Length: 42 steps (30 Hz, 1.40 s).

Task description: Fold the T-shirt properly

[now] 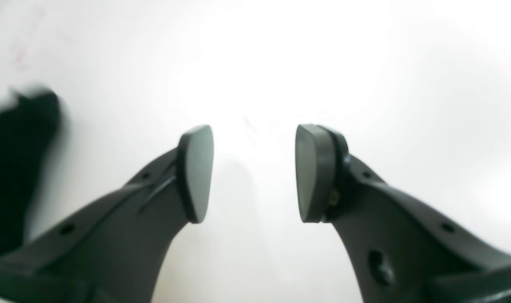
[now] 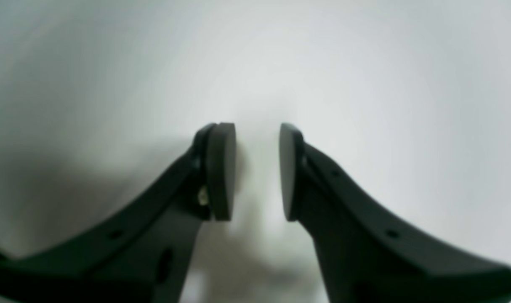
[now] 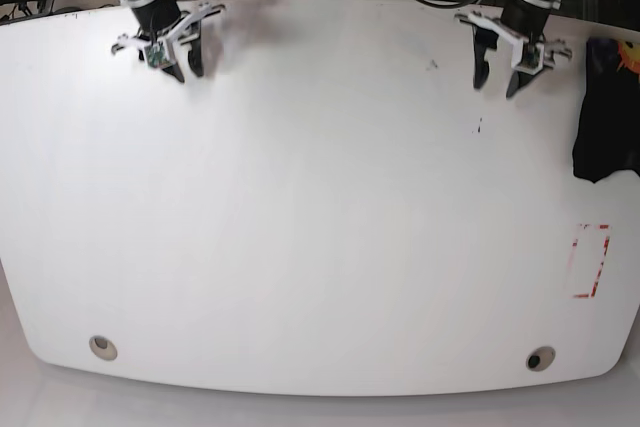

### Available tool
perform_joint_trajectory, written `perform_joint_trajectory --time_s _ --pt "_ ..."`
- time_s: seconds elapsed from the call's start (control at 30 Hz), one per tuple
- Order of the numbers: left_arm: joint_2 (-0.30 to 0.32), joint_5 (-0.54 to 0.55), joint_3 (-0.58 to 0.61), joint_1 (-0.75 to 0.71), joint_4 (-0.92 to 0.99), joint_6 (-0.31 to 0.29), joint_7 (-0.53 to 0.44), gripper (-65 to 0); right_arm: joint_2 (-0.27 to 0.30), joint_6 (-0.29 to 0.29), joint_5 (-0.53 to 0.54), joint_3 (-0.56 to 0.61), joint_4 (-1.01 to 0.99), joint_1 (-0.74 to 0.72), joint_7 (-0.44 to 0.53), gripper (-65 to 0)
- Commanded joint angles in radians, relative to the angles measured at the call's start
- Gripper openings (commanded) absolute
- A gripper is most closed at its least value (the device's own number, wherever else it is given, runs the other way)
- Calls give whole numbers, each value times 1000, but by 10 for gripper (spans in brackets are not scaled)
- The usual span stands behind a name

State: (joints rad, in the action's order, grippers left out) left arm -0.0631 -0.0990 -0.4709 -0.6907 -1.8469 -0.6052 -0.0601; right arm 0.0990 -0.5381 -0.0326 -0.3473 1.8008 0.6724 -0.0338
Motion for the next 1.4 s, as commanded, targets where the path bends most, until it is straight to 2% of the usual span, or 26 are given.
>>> perform_joint_trajectory --time_s 0.0,0.17,0.4,0.53,0.67,0.8,0.93,1.0,1.1,1.23,1.37 --pt "-22 17 -7 -93 -61 14 10 -363 2 -1 38 -5 52 82 30 -485" --pt "-54 17 -9 -255 -63 14 41 -363 -22 -1 99 -5 61 229 31 -485" --pt "-60 17 -7 -332 100 14 52 -364 -72 -4 110 7 -32 344 39 -485" --pt "-50 17 7 -303 286 14 52 -364 -74 -3 109 47 -203 341 91 -485" --pt "35 14 39 -202 514 14 49 -364 -74 0 107 100 -431 280 160 -485" --pt "113 14 123 -105 735 15 38 -390 -72 0 107 101 -655 169 163 -485" --pt "134 11 157 3 918 18 10 -411 -54 0 107 103 -810 74 163 -485" --pt "138 9 163 65 1015 49 10 -411 -52 5 107 103 -872 25 157 -485" --pt "153 -18 166 142 1133 115 10 -411 -49 52 105 106 -958 -32 157 -485" --pt "156 -95 194 260 1291 187 9 -411 -6 105 75 146 -1090 -125 157 -485" --pt "156 -103 209 348 1455 258 4 -410 3 154 53 159 -1194 -197 157 -485"
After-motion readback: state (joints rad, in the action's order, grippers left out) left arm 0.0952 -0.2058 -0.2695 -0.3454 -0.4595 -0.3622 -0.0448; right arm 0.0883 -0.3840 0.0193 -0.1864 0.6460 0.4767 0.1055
